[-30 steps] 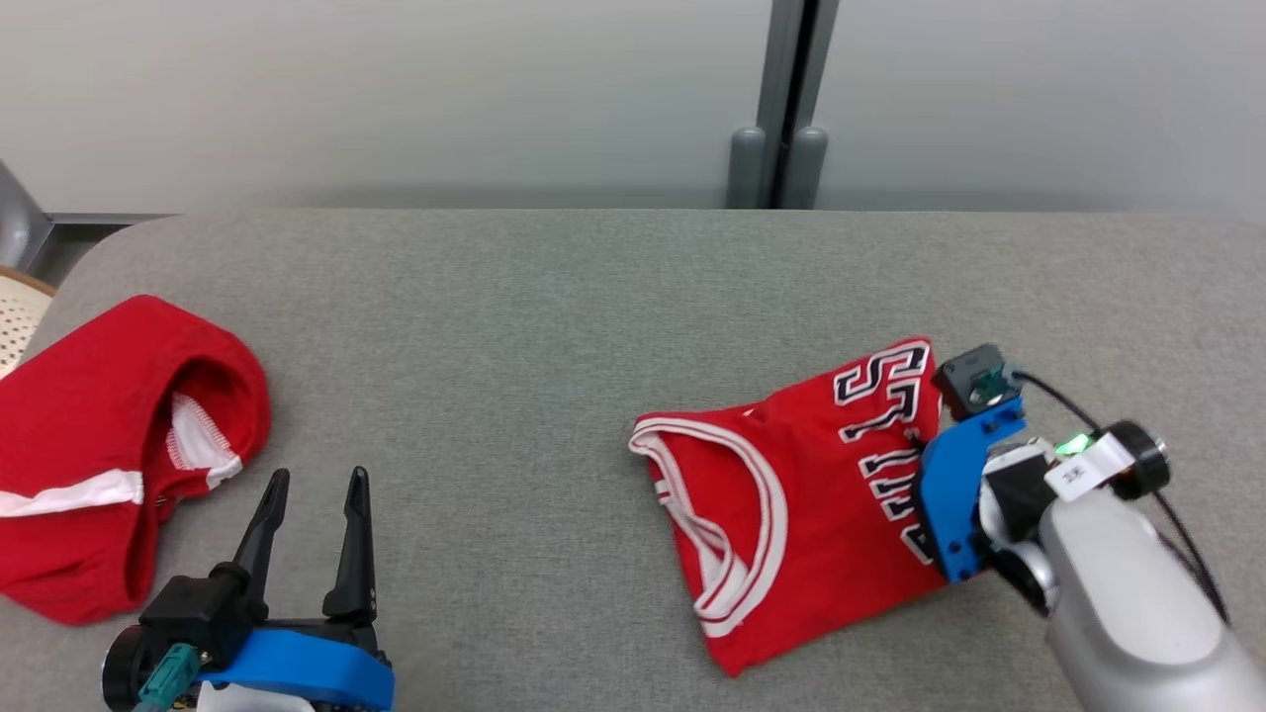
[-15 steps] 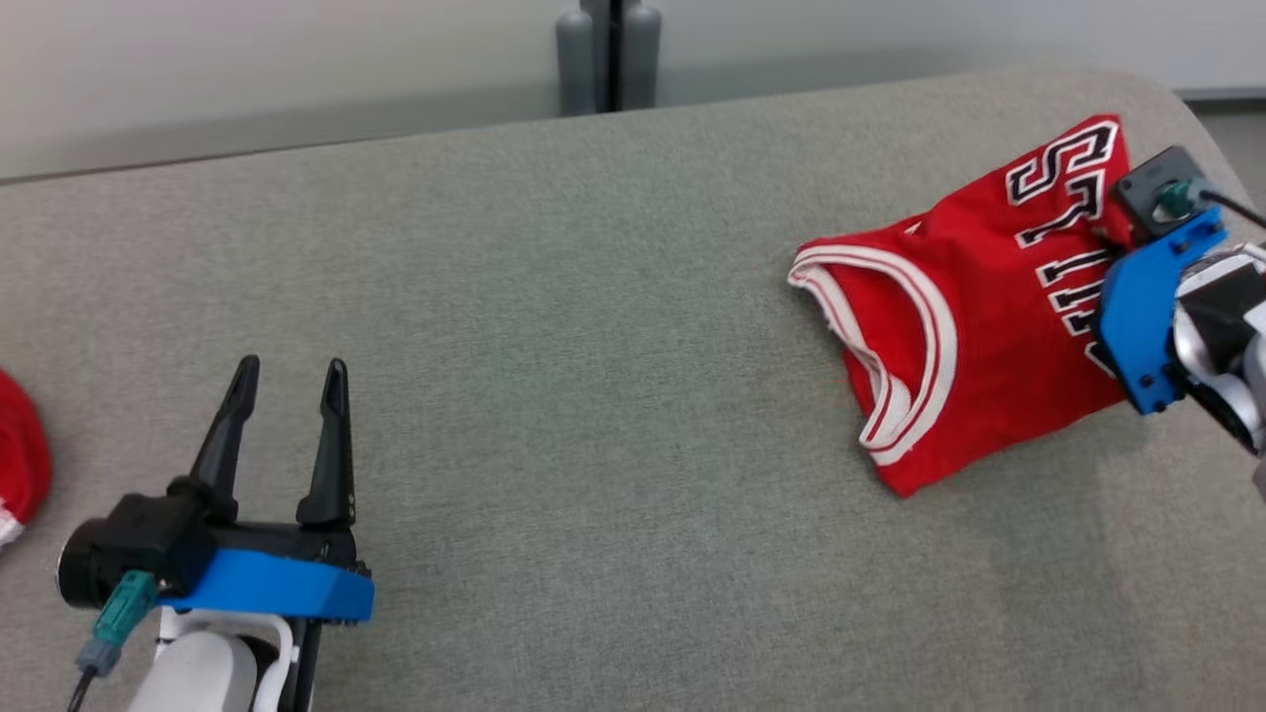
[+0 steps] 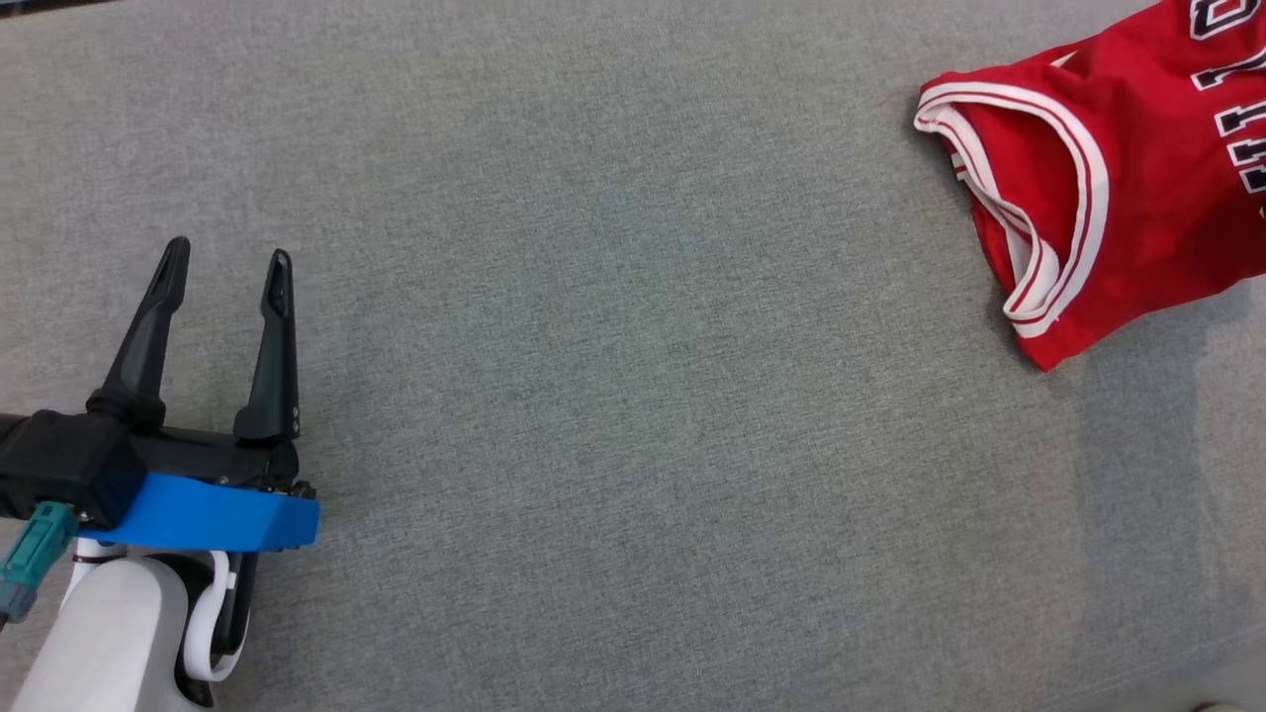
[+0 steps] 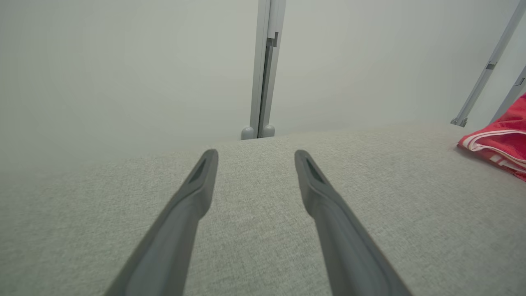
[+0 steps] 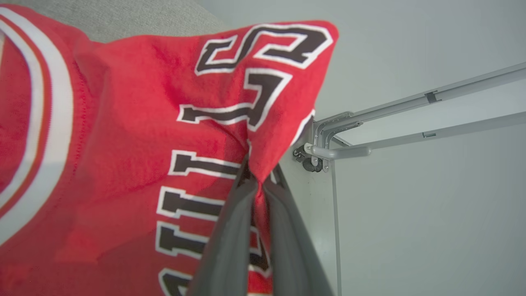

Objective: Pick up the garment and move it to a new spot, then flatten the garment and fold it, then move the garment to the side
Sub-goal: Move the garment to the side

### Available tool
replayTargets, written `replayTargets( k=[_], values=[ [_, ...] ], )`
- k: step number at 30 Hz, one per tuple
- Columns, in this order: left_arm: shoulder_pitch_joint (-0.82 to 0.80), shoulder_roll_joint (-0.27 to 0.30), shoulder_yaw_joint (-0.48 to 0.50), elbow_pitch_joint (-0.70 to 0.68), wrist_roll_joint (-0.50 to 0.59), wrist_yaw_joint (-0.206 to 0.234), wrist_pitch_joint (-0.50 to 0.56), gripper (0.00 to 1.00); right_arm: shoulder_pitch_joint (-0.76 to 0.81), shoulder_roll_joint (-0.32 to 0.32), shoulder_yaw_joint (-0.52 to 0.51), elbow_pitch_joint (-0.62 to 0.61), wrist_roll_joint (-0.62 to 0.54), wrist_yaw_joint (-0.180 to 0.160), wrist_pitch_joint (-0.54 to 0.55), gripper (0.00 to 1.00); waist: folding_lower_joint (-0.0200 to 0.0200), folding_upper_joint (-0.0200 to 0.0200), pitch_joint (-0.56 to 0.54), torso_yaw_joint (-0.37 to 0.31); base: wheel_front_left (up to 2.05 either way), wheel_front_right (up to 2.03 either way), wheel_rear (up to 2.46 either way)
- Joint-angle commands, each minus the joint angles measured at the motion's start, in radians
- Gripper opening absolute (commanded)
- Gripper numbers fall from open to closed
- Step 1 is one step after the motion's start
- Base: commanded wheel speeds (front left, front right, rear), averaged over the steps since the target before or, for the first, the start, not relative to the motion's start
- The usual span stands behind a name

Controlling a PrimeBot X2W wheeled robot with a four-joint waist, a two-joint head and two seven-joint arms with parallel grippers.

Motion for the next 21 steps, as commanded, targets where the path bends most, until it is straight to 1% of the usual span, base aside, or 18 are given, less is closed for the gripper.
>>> replayTargets(
  k=[1, 8, 9, 10, 16, 19, 21],
  values=[
    [-0.017, 0.008, 0.004, -0.009, 0.006, 0.004, 0.003, 1.0, -0.014, 0.015, -0.016, 0.01, -0.019, -0.001, -0.01, 0.0, -0.0002, -0.0001, 0.022, -0.008, 0.0, 0.0, 0.0],
    [0.004, 0.016, 0.007, -0.029, -0.003, 0.014, 0.013, 1.0, 0.012, 0.067, -0.083, 0.044, -0.099, -0.001, -0.023, 0.0, -0.0002, -0.0001, 0.022, -0.011, 0.0, 0.0, 0.0],
    [0.005, 0.013, 0.005, -0.028, -0.006, 0.013, 0.012, 1.0, 0.018, 0.072, -0.091, 0.047, -0.111, -0.001, -0.025, 0.27, -0.0002, -0.0001, 0.019, -0.008, 0.0, 0.0, 0.0],
    [0.005, 0.012, 0.004, -0.025, -0.008, 0.012, 0.012, 1.0, 0.021, 0.079, -0.106, 0.046, -0.117, -0.001, -0.032, 1.0, -0.0002, -0.0001, 0.015, -0.005, 0.0, 0.0, 0.0],
    [0.018, -0.008, -0.013, 0.003, -0.017, 0.009, -0.001, 1.0, 0.061, 0.104, -0.176, 0.036, -0.184, -0.001, -0.042, 1.0, -0.0002, -0.0001, -0.039, 0.026, 0.0, 0.0, 0.0],
    [0.029, -0.02, -0.016, 0.025, -0.02, 0.011, -0.014, 1.0, 0.097, 0.123, -0.222, 0.03, -0.197, 0.0, -0.041, 1.0, -0.0002, -0.0001, -0.082, 0.048, 0.0, 0.0, 0.0],
    [0.043, -0.032, -0.02, 0.042, -0.025, 0.011, -0.021, 1.0, 0.131, 0.142, -0.264, 0.018, -0.184, -0.001, -0.051, 1.0, -0.0002, -0.0001, -0.117, 0.064, 0.0, 0.0, 0.0]
  ],
)
